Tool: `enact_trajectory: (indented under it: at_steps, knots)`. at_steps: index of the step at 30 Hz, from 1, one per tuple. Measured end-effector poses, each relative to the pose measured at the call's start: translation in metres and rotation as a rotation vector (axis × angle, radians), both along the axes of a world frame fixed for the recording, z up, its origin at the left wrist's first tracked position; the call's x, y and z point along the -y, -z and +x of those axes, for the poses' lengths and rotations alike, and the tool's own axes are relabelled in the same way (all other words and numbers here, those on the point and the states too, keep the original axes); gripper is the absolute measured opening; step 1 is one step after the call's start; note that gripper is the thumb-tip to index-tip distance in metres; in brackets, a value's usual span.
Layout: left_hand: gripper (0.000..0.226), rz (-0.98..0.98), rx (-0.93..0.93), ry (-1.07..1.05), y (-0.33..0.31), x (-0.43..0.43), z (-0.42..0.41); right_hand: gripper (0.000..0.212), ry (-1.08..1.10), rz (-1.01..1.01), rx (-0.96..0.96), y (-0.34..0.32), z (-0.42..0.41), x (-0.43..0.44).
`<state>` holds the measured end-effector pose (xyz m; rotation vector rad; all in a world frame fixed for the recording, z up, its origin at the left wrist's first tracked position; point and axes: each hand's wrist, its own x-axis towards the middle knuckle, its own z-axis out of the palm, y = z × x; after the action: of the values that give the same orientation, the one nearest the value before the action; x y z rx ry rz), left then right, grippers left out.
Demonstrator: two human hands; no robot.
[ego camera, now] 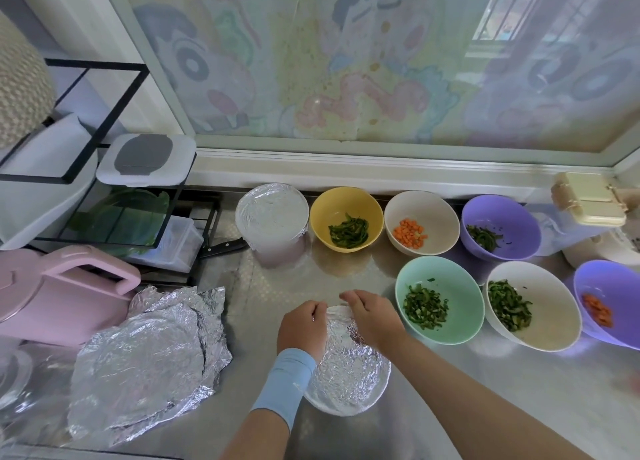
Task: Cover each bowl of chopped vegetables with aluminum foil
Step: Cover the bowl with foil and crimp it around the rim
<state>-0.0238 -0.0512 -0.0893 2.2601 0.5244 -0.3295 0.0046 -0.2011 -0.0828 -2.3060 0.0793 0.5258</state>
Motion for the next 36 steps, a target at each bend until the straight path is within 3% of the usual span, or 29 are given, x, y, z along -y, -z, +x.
enact_trajectory:
  at_steps: [5,10,19,24,28,36]
  knots:
    - [0.029,-0.169,0.084,0.064,-0.005,-0.002,0.003,0.020,0.117,-0.067,0.142,-0.003,-0.023,0.000]
    - [0.020,-0.200,0.031,0.097,-0.002,-0.001,0.001,0.044,0.241,-0.032,0.048,0.000,-0.026,-0.004]
    - [0.045,-0.074,0.012,-0.035,-0.002,0.003,-0.001,0.056,0.115,0.012,-0.055,0.001,-0.007,-0.003]
    - [0.038,0.007,-0.001,0.049,-0.004,0.000,-0.005,0.031,-0.005,-0.055,0.079,0.000,-0.011,-0.001]
    - [0.015,-0.183,0.081,0.072,-0.003,-0.001,-0.003,0.019,-0.006,0.004,0.113,0.003,-0.023,-0.001]
    - [0.018,-0.232,0.031,0.033,-0.001,-0.006,0.000,0.019,-0.007,0.015,0.106,0.011,-0.014,-0.001]
